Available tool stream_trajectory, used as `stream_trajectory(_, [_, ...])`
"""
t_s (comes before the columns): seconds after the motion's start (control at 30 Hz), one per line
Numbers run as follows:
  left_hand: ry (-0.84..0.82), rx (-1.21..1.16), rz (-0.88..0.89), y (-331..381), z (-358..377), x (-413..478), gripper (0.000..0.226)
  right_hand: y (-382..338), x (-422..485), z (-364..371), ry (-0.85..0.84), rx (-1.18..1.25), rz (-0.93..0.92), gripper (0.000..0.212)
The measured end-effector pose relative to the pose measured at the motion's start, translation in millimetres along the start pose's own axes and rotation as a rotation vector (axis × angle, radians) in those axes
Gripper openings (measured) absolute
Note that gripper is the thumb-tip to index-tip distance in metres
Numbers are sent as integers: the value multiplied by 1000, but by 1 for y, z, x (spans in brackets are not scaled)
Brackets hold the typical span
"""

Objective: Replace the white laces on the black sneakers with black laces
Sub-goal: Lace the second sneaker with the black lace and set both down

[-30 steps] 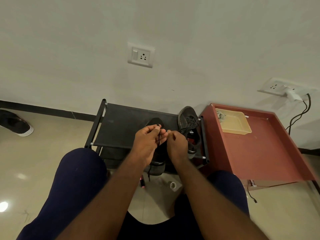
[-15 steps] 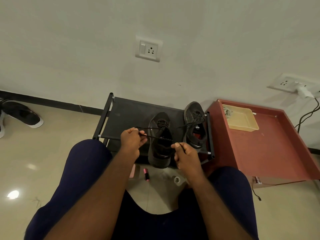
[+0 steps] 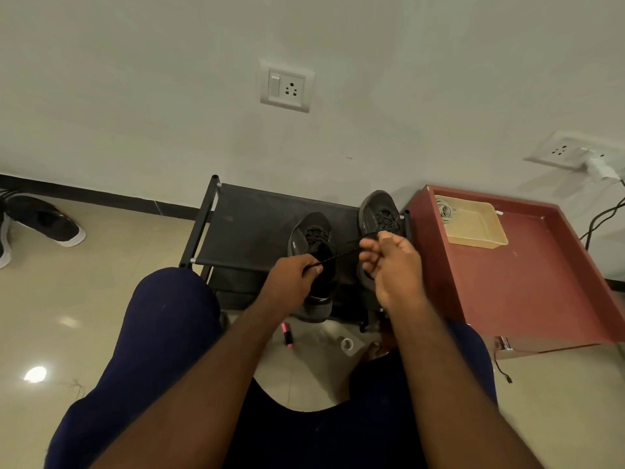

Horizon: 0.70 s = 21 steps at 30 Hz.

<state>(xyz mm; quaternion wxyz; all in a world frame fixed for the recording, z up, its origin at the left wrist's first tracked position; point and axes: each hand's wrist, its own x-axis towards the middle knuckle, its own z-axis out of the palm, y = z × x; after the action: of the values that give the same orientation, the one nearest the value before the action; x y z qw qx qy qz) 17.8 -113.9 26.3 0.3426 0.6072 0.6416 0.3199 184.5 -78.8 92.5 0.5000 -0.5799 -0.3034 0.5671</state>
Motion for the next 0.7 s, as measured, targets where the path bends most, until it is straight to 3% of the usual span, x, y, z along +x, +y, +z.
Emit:
stream_trajectory(0.07, [22, -7, 1, 1, 1, -1, 17, -13, 10, -2, 17, 242, 22, 17])
stream_trajectory(0.13, [51, -50, 12, 8, 3, -4, 18, -22, 21, -1, 3, 263, -36, 25])
stream_trajectory(0.2, [56, -121, 58, 19, 9, -7, 19, -24, 28, 3, -21, 56, -127, 25])
stream_trajectory(0.33, [-111, -113, 210, 44, 25, -13, 27, -24, 36, 11, -25, -403, -250, 17])
stream_trajectory(0.4, [-25, -52, 162, 37, 24, -6, 28, -26, 36, 11, -50, -727, -322, 25])
stream_trajectory(0.47, [146, 18, 7, 16, 16, 8, 26, -21, 36, 5, -23, -1093, -381, 37])
stream_trajectory(0.5, [193, 43, -77, 5, 11, 14, 25, -17, 34, 3, -4, -1165, -371, 42])
stream_trajectory(0.57, [196, 71, -172, -10, 3, 25, 22, -6, 26, 5, -36, -1069, -317, 38])
stream_trajectory(0.67, [109, 148, -187, -13, 5, 38, 27, 12, 12, 16, -105, -555, -88, 5])
stream_trajectory(0.7, [84, 183, -190, -12, 6, 42, 29, 18, 8, 19, -125, -463, -6, 18])
